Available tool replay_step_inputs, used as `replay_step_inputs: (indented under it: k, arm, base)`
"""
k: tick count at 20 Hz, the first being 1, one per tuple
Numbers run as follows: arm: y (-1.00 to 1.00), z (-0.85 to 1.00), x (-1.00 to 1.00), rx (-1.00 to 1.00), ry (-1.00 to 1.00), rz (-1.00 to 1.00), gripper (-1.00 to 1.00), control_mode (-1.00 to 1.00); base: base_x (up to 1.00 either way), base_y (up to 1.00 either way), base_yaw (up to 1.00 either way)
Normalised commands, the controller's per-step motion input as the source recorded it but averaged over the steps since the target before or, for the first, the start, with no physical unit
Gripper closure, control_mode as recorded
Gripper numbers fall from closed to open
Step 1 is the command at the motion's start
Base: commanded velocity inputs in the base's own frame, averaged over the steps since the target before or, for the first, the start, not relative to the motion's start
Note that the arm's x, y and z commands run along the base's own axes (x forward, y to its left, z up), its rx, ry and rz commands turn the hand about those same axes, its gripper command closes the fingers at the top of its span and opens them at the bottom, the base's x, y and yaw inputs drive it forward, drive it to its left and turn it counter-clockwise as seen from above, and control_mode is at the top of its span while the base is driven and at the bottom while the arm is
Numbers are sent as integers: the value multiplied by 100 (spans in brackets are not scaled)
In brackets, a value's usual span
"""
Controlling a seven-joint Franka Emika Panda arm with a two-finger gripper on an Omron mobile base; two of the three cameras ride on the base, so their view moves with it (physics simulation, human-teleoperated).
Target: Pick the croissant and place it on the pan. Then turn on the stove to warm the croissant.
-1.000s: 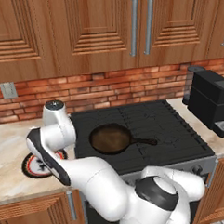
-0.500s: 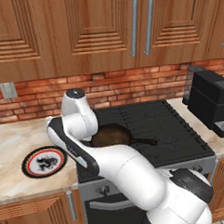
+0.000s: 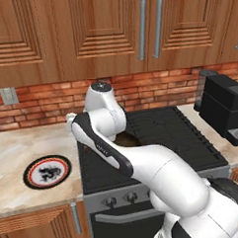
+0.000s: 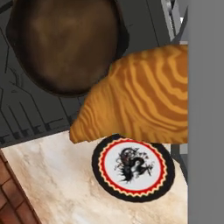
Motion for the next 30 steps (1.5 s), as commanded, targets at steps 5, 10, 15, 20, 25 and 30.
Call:
replay_step_inputs:
  k: [5,10,15,20,25,30]
  arm:
    - [-72,2,-7,0,0,-6,100,-100]
    - [-73,0,0,0,0,-5,100,-100]
    - [-69,0,0,0,0,-4,100,-100]
    - [-41,0,0,0,5,0,100,-100]
    - [-20,-4,0,0,7,0,100,-100]
    - [-3,-18,2,0,1,0,100,-100]
  base:
    - [0,0,0]
    - [0,0,0]
    - [0,0,0]
    - [0,0,0]
    - [0,0,0]
    - [0,0,0]
